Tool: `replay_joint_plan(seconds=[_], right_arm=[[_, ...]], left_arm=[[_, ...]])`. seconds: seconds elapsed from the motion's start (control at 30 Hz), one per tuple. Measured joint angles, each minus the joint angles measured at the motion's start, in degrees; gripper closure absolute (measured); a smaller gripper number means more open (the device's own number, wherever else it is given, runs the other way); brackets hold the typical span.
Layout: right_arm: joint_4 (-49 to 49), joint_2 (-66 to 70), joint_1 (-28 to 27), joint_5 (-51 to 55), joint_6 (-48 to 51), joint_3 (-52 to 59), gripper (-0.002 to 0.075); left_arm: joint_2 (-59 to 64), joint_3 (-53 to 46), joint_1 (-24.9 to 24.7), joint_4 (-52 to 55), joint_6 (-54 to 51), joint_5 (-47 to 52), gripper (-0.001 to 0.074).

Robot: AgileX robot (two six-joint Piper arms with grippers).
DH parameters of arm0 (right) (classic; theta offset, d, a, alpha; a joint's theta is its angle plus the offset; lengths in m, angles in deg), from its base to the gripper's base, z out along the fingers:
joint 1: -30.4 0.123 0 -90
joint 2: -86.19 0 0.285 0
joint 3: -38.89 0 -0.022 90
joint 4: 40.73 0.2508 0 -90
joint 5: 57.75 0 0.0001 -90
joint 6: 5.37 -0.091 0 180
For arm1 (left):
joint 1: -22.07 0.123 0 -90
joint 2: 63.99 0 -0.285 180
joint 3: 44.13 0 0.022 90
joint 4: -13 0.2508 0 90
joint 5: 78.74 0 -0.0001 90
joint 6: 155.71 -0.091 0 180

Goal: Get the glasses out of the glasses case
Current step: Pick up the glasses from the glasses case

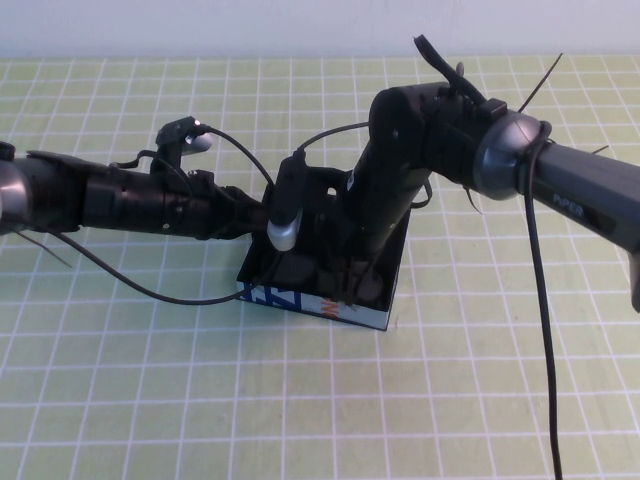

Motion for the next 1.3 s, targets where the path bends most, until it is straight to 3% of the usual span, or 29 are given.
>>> replay_joint_plan(seconds=[0.4, 0.73, 1.3], right_arm=[[0.97, 0.0, 0.0, 0.9, -1.44, -4.93, 0.045], [0.11, 1.44, 0.0, 0.3, -1.44, -4.93, 0.0358], [-1.28, 2.89, 0.0, 0.15, -1.44, -5.48, 0.0352]], left_arm=[[0.0, 0.0, 0.0, 0.0, 0.0, 0.09, 0.0739], [0.0, 0.0, 0.0, 0.0, 0.0, 0.09, 0.0739], [0.0, 0.0, 0.0, 0.43, 0.0, 0.09, 0.0739]])
